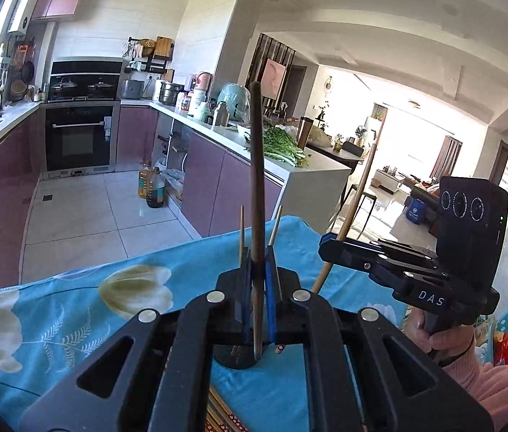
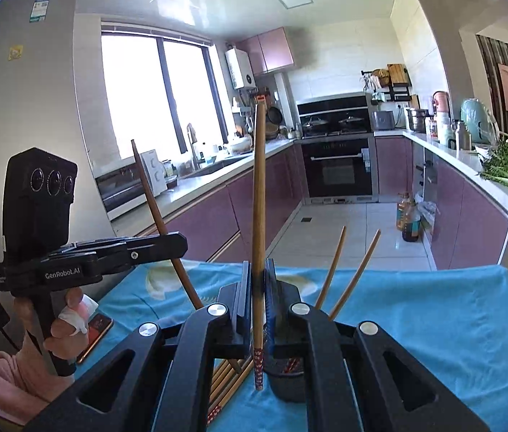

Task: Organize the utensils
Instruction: 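Lower both chopsticks into the holder and open the left tool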

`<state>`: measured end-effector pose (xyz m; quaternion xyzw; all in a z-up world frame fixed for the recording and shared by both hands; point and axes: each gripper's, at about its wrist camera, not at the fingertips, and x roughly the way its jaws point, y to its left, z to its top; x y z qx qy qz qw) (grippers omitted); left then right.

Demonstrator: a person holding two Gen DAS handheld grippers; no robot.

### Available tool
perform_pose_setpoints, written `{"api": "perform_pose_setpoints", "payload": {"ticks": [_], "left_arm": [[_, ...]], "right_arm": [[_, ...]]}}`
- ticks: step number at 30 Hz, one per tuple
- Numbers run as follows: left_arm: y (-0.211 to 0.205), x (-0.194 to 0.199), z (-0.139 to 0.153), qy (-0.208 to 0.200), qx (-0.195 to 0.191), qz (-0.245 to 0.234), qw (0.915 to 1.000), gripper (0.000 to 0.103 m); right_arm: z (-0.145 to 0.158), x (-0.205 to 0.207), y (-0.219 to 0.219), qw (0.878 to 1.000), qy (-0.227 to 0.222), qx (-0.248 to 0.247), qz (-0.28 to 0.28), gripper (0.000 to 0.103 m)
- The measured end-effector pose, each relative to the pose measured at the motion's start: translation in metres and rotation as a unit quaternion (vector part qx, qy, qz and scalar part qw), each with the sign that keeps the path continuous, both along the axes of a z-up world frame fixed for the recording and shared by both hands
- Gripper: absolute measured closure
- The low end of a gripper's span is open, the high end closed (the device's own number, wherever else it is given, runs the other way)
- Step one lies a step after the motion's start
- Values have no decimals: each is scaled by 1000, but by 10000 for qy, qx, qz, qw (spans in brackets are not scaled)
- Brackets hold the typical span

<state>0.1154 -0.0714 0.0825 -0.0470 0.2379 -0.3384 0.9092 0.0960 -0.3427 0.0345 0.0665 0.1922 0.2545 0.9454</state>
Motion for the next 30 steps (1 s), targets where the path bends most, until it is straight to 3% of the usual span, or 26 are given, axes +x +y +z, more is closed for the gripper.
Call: {"api": "perform_pose_setpoints", "payload": {"ticks": [5,9,23,30], "left_arm": [[-9,7,11,-167,-72,18,9998,96],[-19,17,7,-154,104,30,9998,96],[-51,52,-58,611,984,-120,9932,96],[-56,72,-81,855,1129,-12,9899,92]], "right_arm": [[5,9,-6,9998,-122,73,-107,97],[0,22,-2,9998,-51,-6,-191,97],[-57,56,11,9941,1000,-384,-151,97],[-70,65,13,9908,1258,-404,-304,95]]}}
